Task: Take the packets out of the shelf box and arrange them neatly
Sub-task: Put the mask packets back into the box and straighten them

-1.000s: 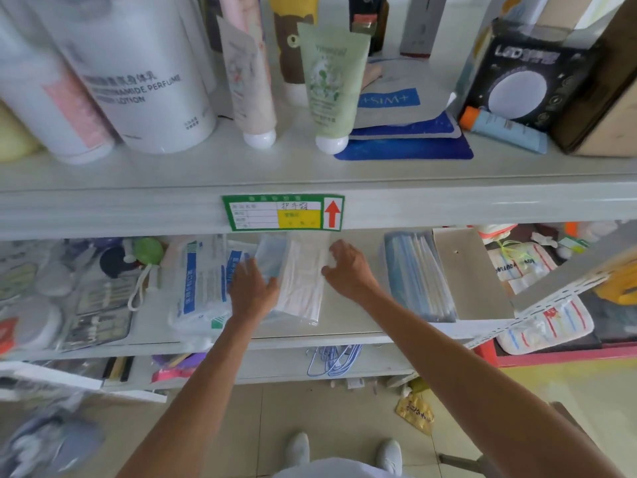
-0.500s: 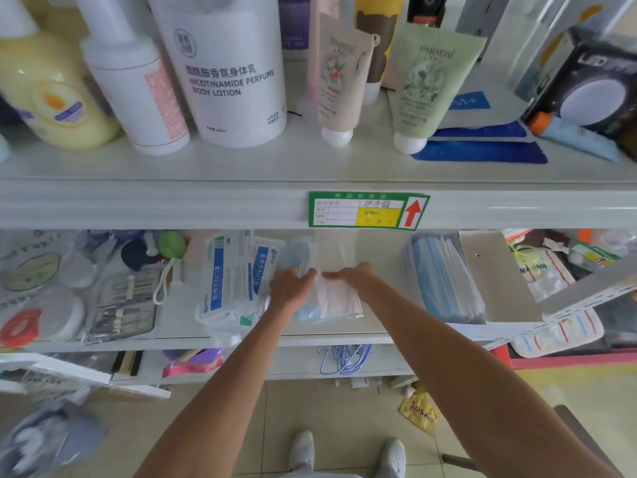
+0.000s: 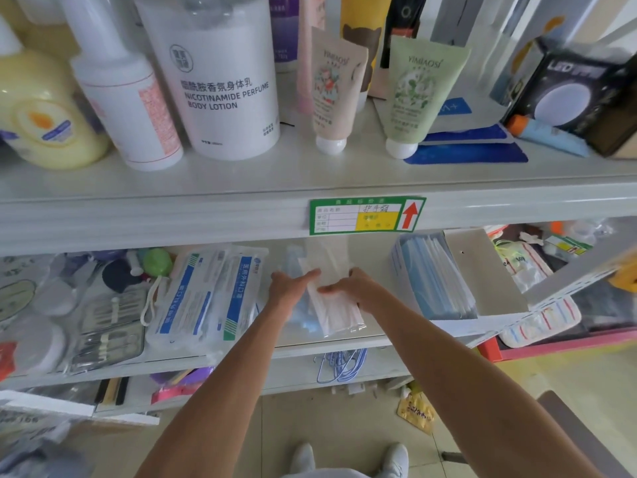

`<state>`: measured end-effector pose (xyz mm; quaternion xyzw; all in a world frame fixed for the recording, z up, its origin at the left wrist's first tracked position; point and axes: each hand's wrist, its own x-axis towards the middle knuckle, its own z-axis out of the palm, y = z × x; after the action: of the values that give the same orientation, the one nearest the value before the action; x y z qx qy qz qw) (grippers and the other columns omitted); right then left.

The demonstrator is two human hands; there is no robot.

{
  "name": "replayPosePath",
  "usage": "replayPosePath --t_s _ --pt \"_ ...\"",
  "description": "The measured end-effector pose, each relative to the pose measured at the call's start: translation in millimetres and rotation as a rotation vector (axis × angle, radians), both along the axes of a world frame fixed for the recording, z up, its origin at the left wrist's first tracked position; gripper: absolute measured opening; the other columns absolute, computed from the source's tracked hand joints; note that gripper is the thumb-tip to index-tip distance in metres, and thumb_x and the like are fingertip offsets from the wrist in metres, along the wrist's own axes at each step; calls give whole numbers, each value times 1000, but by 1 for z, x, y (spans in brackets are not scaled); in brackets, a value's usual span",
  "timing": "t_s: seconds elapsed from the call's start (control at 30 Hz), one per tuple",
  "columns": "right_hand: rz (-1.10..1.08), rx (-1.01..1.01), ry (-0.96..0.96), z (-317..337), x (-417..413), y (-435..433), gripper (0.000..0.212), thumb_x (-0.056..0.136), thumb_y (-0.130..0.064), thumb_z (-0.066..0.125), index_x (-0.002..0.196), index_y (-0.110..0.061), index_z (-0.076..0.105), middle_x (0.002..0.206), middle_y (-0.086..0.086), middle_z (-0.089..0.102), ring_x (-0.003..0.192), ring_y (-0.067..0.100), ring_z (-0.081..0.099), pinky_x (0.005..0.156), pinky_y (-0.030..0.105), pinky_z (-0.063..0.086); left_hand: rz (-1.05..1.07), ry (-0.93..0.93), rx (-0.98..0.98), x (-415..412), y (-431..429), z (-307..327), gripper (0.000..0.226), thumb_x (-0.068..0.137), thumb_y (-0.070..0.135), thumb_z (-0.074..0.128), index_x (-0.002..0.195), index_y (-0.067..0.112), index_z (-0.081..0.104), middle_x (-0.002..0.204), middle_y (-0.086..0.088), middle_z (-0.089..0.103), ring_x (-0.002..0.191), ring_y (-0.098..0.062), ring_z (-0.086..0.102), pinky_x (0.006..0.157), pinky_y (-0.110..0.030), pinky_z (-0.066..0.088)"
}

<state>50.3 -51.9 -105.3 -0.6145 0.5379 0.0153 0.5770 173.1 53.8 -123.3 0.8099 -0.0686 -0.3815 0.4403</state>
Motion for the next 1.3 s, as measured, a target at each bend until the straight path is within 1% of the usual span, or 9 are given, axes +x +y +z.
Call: replayPosePath --t_s 0.13,0.2,0.4,0.57,0.77,0.9,1.03,1.2,1.3 --pt "110 -71 -69 -5 -4 4 96 56 -20 96 136 -8 44 127 11 59 117 31 56 105 45 45 -57 104 -89 1 2 -10 63 61 30 94 111 0 68 90 -7 74 72 -16 70 52 -21 52" --pt "100 -85 -112 -4 -2 5 95 56 -18 96 135 -10 44 126 10 60 117 31 55 105 44 44 -96 178 -202 1 3 -9 51 64 13 92 108 3 71 94 -10 77 71 -16 74 53 -19 53" --pt "56 5 -317 13 -7 -6 90 58 -5 92 133 -4 42 120 15 62 114 33 59 103 48 46 -192 188 -493 2 3 6 71 60 11 92 125 8 62 108 -10 76 103 -29 72 87 -39 58" --pt "213 -161 -472 39 -12 -20 50 64 -1 88 110 -9 69 104 13 73 102 27 68 89 35 55 -331 -81 -576 9 -1 34 67 59 17 93 120 25 65 111 0 75 102 -18 71 84 -36 60" --pt "352 -356 -270 38 -10 -19 64 62 -16 93 114 -19 57 103 -2 64 95 14 58 74 18 46 -473 -116 -569 5 10 34 65 57 15 95 112 39 69 109 10 75 99 -4 70 75 -20 58" --pt "279 -337 -368 22 -9 -13 65 57 9 90 113 -7 62 99 -1 67 93 17 62 69 9 49 -402 -56 -603 -3 13 23 59 61 8 94 113 24 72 107 -3 77 102 -24 72 79 -38 62" --pt "281 -414 -351 29 5 -16 79 54 -7 95 124 -6 59 103 -2 64 93 11 58 70 7 45 -361 -129 -643 1 6 45 53 64 23 94 109 38 70 107 2 76 99 -16 72 78 -33 62" --pt "302 -378 -458 21 -7 -19 70 55 10 89 118 6 60 111 20 66 105 33 63 90 37 55 -439 -210 -603 9 14 43 71 54 30 94 117 40 64 112 6 73 104 -12 69 81 -32 60" --pt "274 -368 -477 13 -8 -12 57 54 14 88 103 -5 67 101 15 70 94 30 66 82 36 59 -382 -118 -602 -1 13 36 66 51 28 96 111 26 71 103 1 77 96 -18 73 73 -30 61"
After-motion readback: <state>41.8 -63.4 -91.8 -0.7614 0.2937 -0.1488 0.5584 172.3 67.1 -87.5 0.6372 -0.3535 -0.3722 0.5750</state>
